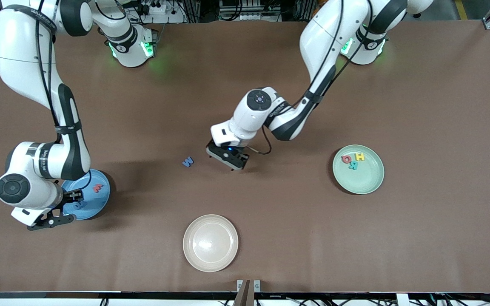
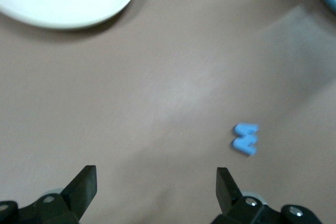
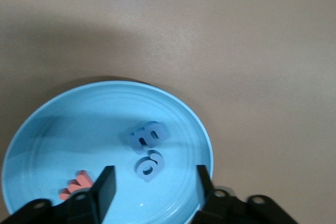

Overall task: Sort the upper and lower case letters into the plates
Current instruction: 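Drop the blue E in the blue plate while the left gripper reaches M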

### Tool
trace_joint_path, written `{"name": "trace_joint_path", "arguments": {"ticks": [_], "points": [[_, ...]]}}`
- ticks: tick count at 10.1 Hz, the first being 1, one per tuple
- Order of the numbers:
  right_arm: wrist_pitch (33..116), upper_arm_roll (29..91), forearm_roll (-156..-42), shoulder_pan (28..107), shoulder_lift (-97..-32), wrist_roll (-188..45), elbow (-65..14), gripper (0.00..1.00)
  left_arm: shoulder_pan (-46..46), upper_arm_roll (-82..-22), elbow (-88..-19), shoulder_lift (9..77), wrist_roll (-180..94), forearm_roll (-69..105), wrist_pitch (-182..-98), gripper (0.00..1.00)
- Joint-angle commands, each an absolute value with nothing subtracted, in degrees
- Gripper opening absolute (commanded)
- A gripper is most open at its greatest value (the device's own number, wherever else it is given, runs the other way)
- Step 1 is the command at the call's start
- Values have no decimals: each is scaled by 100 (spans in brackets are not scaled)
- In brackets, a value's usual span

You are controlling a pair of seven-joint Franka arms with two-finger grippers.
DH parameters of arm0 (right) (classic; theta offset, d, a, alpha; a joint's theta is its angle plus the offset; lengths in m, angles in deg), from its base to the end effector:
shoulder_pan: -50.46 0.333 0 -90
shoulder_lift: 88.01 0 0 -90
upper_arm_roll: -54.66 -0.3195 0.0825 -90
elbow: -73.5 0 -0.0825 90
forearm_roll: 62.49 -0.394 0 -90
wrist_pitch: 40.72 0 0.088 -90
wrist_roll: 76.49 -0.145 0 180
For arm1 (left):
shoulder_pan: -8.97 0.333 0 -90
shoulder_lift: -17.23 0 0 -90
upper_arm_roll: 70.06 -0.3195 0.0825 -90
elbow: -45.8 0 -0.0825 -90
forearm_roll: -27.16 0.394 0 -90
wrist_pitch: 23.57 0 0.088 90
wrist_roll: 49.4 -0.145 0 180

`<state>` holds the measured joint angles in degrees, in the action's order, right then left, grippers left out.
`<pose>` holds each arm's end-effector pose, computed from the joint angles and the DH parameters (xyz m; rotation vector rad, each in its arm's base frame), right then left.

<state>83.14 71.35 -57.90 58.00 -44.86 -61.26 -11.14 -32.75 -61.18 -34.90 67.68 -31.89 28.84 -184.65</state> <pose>0.7165 -0.0923 0.2021 2.8701 0.3224 -0.1403 0.5284 -0.5999 0.1997 2.6317 -0.6924 0.5477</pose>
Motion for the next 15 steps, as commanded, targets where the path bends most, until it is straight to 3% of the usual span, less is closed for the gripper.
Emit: {"name": "trace_joint_path", "arguments": {"ticks": [1, 4, 8, 9, 11, 12, 15], "points": [[8303, 7066, -5862, 5731, -4679, -6181, -1254, 100, -3769, -6600, -2498, 7661, -3568, 3023, -19290, 100], [8259, 7031, -5871, 5784, -4723, -6427, -1280, 100, -4480, -7268, -1767, 8330, -3622, 3014, -19662, 100], [8021, 7022, -6776, 5363, -5293, -6164, -1534, 100, -4737, -7374, -1354, 8770, -3543, 2988, -20189, 100], [8187, 7022, -6776, 5232, -5468, -6155, -1779, 100, -4746, -7375, -1239, 8937, -3543, 2988, -20199, 100], [9421, 7031, -6776, 5169, -5873, -6163, -2796, 100, -4815, -7366, -1036, 9149, -3429, 2971, -20199, 100], [9671, 7031, -6776, 5151, -6057, -6163, -3132, 100, -4851, -7366, -1036, 9193, -3307, 2971, -20190, 98], [9349, 7031, -6776, 5072, -6366, -6155, -3257, 100, -4974, -7480, -992, 9316, -3262, 2971, -20190, 83]]}}
